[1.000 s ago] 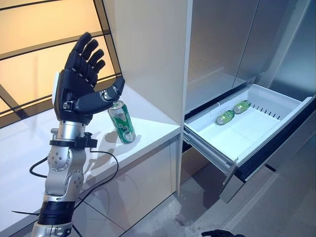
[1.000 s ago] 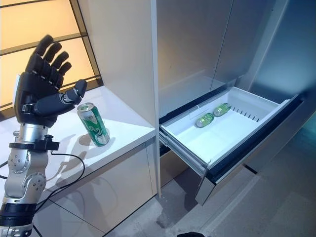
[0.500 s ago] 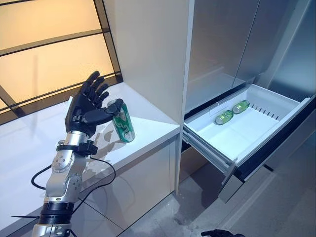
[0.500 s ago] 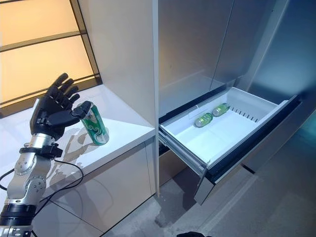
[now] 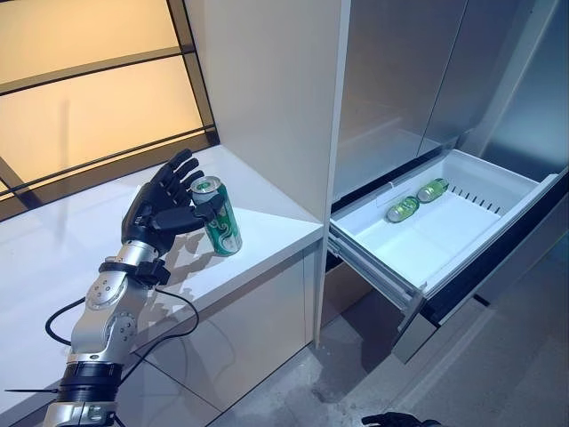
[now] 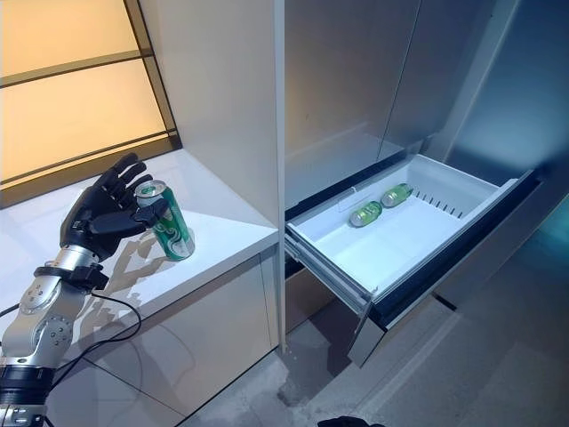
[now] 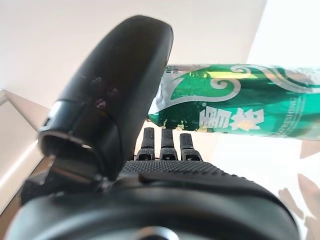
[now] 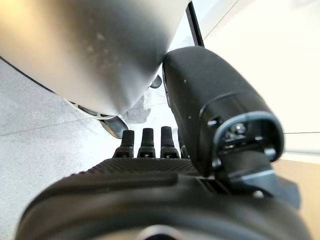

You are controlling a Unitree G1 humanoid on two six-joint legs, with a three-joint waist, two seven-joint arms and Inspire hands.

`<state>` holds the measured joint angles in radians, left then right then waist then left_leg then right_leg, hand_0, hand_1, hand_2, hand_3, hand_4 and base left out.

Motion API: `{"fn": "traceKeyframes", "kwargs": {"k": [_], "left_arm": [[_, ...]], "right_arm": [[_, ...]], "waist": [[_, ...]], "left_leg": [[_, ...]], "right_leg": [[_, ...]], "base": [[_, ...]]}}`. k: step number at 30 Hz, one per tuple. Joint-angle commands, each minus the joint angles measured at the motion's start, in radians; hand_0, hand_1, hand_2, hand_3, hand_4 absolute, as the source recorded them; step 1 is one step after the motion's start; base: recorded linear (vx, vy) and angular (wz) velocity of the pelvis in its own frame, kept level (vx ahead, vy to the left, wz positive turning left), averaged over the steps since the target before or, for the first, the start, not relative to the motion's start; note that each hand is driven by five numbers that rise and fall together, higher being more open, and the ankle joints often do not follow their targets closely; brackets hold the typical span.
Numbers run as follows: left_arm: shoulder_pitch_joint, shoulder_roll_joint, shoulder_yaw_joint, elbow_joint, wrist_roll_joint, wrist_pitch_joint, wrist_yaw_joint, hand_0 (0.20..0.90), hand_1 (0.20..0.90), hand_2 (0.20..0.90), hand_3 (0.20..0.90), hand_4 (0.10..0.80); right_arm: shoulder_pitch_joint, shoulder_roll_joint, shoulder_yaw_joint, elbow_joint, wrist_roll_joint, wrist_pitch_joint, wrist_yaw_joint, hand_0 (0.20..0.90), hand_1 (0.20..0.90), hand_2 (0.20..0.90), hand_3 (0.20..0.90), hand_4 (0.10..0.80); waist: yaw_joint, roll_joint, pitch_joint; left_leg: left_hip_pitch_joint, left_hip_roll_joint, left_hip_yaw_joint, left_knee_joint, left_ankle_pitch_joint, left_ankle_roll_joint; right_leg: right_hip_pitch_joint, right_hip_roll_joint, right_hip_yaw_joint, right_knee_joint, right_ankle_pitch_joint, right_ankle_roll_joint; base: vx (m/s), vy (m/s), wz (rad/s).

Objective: Put drinks into fridge and close the fridge

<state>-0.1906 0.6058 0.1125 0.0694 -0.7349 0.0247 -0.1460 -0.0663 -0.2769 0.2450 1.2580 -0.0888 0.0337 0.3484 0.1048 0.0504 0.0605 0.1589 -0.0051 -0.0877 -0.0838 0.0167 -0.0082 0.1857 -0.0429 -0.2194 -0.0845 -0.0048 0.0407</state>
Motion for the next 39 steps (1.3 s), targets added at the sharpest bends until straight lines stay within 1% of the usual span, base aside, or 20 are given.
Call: {"fn": "traceKeyframes", "kwargs": {"k": [1, 11, 15, 24, 32, 39], "left_arm": [[-0.128, 0.088, 0.067, -0.004, -0.032, -0.054, -0.025, 0.9, 0.9, 0.9, 0.9, 0.8], [-0.161, 0.107, 0.042, 0.01, -0.025, -0.022, -0.02, 0.9, 0.9, 0.9, 0.9, 0.8], [-0.175, 0.115, 0.036, 0.027, -0.011, -0.02, -0.01, 0.9, 0.9, 0.9, 0.9, 0.8], [-0.192, 0.11, 0.023, 0.063, 0.008, -0.03, 0.015, 0.9, 0.9, 0.9, 0.9, 0.8], [-0.207, 0.111, 0.013, 0.083, 0.027, -0.02, 0.017, 0.9, 0.9, 0.9, 0.9, 0.8], [-0.213, 0.114, 0.007, 0.112, 0.031, -0.027, 0.025, 0.9, 0.9, 0.9, 0.9, 0.8]], "right_arm": [[0.01, -0.042, 0.035, 0.026, -0.053, 0.028, 0.053, 0.9, 0.9, 0.9, 0.9, 0.8], [0.011, -0.047, 0.029, 0.027, -0.032, 0.027, 0.056, 0.9, 0.9, 0.9, 0.9, 0.8], [0.013, -0.048, 0.024, 0.028, -0.024, 0.028, 0.056, 0.9, 0.9, 0.9, 0.9, 0.8], [0.022, -0.05, 0.01, 0.037, -0.01, 0.019, 0.053, 0.9, 0.9, 0.9, 0.9, 0.8], [0.028, -0.05, 0.002, 0.04, 0.002, 0.009, 0.051, 0.9, 0.9, 0.9, 0.9, 0.8], [0.034, -0.054, -0.006, 0.047, 0.011, -0.001, 0.052, 0.9, 0.9, 0.9, 0.9, 0.8]], "waist": [[-0.022, 0.006, -0.025], [-0.04, 0.005, -0.031], [-0.05, 0.005, -0.03], [-0.075, 0.001, -0.03], [-0.087, -0.002, -0.028], [-0.099, -0.004, -0.025]], "left_leg": [[-0.01, -0.041, 0.039, 0.023, -0.077, 0.011], [-0.011, -0.042, 0.058, 0.026, -0.081, 0.013], [-0.007, -0.042, 0.068, 0.027, -0.086, 0.017], [0.002, -0.047, 0.091, 0.038, -0.101, 0.029], [0.006, -0.049, 0.105, 0.045, -0.111, 0.036], [0.009, -0.051, 0.115, 0.051, -0.118, 0.042]], "right_leg": [[-0.03, 0.043, 0.04, 0.13, -0.151, -0.002], [-0.038, 0.046, 0.062, 0.125, -0.144, 0.003], [-0.04, 0.046, 0.074, 0.124, -0.141, 0.005], [-0.047, 0.048, 0.105, 0.128, -0.136, 0.009], [-0.053, 0.048, 0.121, 0.133, -0.133, 0.013], [-0.057, 0.05, 0.136, 0.137, -0.131, 0.015]], "base": [[0.0, 0.0, 0.0], [0.0, 0.0, 0.0], [0.01, 0.002, -0.02], [0.017, 0.004, -0.13], [0.016, 0.004, -0.07], [0.021, 0.008, -0.1]]}}
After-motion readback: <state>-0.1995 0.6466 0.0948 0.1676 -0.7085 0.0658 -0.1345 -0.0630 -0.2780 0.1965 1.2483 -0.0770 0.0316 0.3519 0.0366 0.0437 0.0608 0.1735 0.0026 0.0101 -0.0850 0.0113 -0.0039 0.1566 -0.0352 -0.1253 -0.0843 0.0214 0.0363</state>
